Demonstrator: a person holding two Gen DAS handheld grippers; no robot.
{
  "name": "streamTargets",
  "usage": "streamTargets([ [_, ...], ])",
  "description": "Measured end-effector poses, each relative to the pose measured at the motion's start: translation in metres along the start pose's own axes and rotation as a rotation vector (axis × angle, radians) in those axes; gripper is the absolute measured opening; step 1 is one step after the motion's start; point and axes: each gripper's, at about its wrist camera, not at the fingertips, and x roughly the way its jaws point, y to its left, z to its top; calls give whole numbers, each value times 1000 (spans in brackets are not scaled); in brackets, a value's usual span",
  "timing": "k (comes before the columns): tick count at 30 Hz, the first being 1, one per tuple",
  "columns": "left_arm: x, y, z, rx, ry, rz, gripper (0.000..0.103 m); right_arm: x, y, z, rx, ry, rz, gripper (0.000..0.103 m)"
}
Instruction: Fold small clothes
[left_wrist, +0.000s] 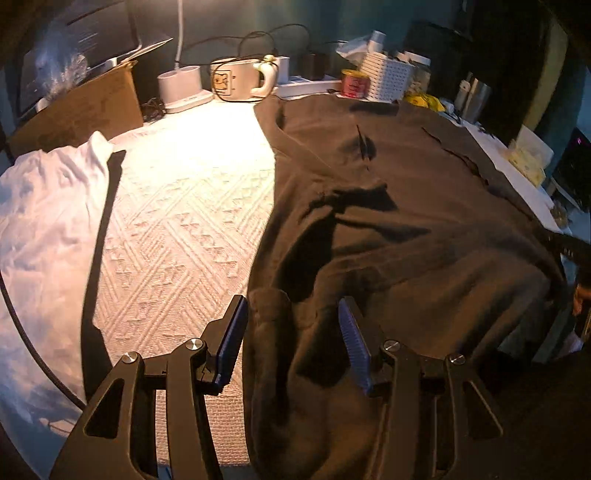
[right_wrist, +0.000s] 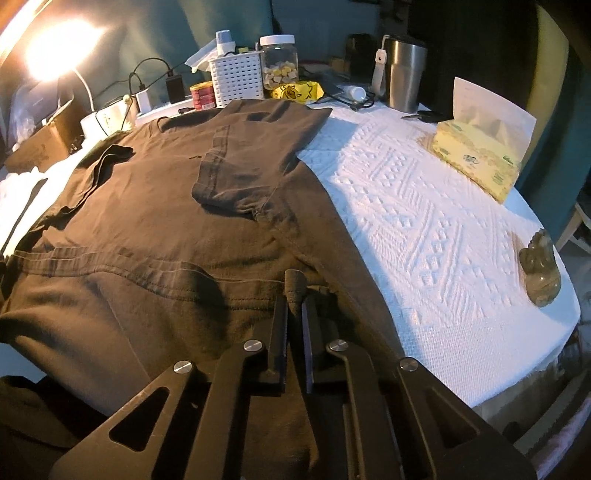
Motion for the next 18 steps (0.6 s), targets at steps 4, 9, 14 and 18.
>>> streamTargets([
  [4, 4, -1, -5, 38, -3, 18, 23, -1, 2, 0, 8, 3, -5, 8],
  [9, 1, -5, -6, 79, -26, 45, 6, -5, 0, 2, 21, -3, -5, 7],
  [14, -5, -4, -2, 101, -86, 105, 5, -17, -8, 7, 39, -45, -10, 6],
  [18, -11, -6, 2, 94, -118, 81, 4, -27, -11, 12, 33, -70, -16, 6],
])
